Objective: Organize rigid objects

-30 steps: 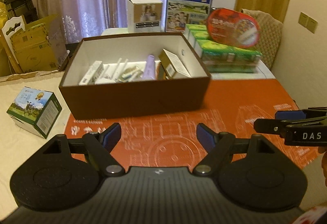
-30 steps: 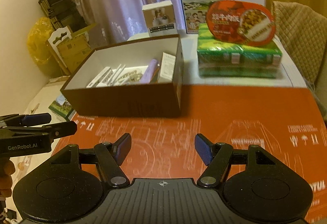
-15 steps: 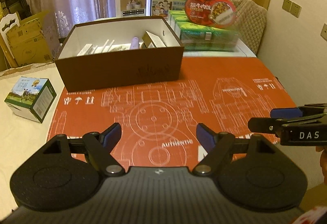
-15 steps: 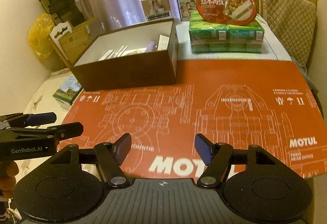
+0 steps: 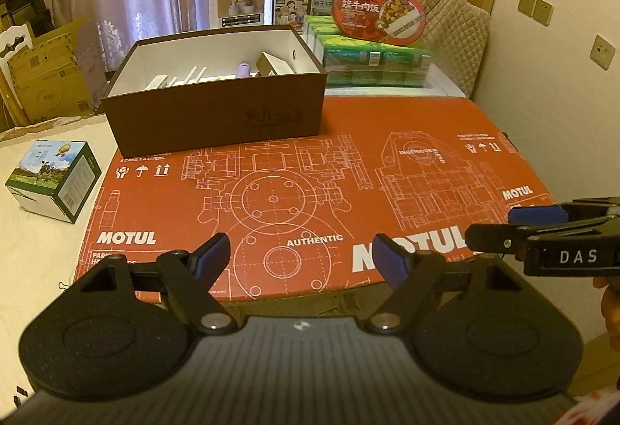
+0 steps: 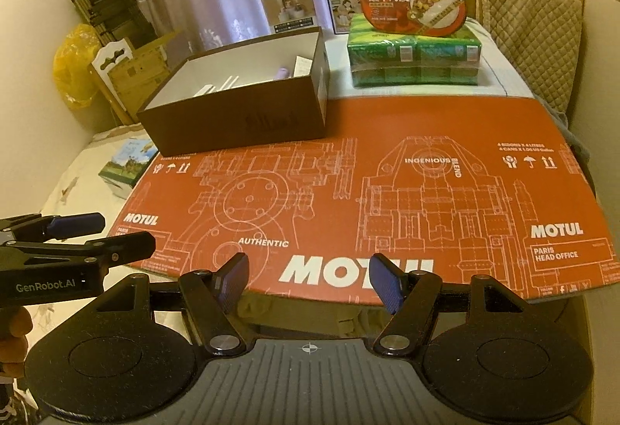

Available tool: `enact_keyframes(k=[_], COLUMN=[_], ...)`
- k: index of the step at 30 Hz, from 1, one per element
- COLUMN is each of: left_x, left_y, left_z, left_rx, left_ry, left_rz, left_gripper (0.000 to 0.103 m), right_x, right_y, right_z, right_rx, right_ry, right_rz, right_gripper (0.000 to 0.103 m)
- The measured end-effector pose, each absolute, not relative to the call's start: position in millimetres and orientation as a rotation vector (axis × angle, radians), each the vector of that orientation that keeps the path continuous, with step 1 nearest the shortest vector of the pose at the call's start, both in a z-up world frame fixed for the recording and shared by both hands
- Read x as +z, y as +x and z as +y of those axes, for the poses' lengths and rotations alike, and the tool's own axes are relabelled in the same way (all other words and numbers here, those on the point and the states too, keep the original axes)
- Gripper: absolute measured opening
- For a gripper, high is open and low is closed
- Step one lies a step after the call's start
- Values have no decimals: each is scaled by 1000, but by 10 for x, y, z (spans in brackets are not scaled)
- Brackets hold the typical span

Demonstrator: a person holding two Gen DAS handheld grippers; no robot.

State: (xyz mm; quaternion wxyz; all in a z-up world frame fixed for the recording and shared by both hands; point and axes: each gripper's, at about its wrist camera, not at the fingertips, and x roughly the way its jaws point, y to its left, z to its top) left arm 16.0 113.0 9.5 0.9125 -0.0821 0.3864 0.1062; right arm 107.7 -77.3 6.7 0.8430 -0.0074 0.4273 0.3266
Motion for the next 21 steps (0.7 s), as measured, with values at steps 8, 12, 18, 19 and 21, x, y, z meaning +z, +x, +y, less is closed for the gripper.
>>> enact_keyframes(k=[8,12,18,19,21], left_x=[109,109,95,92,88], left_y=[137,127,127,129,128], left_z=[1011,968,934,929,928], left_rx=[199,195,190,188,184], left_ry=[-163,-158,-155,-154,-156], left_rz=[792,791,795,795,793], left_gripper=[78,78,77,77,75], right_x=[71,64,67,67,65], right_y=[1026,1011,992,991,988], right_z=[-884,-930,-966,-973,-988], right_rx=[671,664,660,659,656], right_ry=[-16,-11,-7,-6,-3], right_rz=[899,905,906,906,908], right_gripper=[66,66,66,66,66])
